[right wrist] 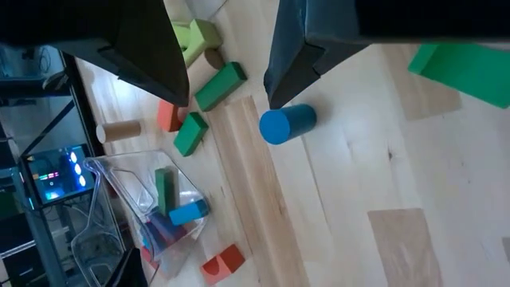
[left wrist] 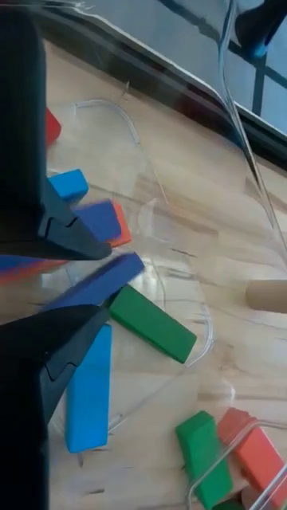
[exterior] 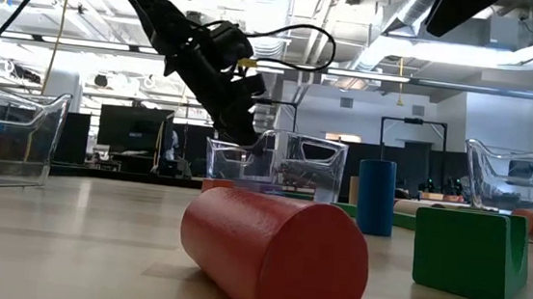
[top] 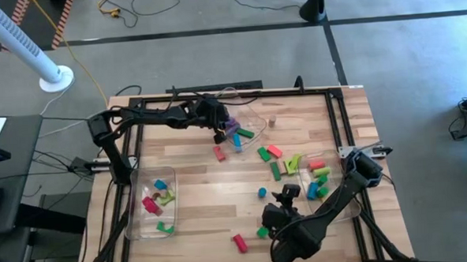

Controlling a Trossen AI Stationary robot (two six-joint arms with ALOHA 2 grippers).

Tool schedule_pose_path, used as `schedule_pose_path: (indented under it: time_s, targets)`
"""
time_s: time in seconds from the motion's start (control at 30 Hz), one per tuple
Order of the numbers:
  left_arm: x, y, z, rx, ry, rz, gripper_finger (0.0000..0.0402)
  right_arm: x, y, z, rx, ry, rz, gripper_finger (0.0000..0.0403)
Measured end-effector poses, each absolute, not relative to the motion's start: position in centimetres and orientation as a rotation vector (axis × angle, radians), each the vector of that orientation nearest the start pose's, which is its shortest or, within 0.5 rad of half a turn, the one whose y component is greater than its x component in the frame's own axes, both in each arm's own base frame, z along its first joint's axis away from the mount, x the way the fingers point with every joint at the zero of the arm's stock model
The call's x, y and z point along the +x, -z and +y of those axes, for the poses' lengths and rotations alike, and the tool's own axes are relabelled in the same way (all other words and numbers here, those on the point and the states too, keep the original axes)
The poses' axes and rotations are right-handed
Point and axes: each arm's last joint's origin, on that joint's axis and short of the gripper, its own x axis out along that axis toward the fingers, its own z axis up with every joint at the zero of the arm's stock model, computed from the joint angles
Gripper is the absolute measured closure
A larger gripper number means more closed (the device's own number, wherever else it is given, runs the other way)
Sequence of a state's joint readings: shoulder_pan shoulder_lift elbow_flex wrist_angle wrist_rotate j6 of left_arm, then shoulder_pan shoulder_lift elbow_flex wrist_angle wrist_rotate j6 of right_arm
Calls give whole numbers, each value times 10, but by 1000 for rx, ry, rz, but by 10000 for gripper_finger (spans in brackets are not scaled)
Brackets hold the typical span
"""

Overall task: Sort blocks by size
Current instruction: Adjust the top transparent bin

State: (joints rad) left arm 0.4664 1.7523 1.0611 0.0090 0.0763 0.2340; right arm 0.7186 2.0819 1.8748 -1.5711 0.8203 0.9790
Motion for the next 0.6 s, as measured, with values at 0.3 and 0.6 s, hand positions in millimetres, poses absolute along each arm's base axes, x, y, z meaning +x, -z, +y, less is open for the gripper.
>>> schedule_pose_path:
  time_s: [0.3, 0.6]
  targets:
    - [333, -192, 161, 38, -286, 702, 251, 304, -257, 234, -382, 628, 1020, 201]
    - [339, -192, 144, 57, -228, 712, 223, 304, -257, 234, -382, 628, 1020, 201]
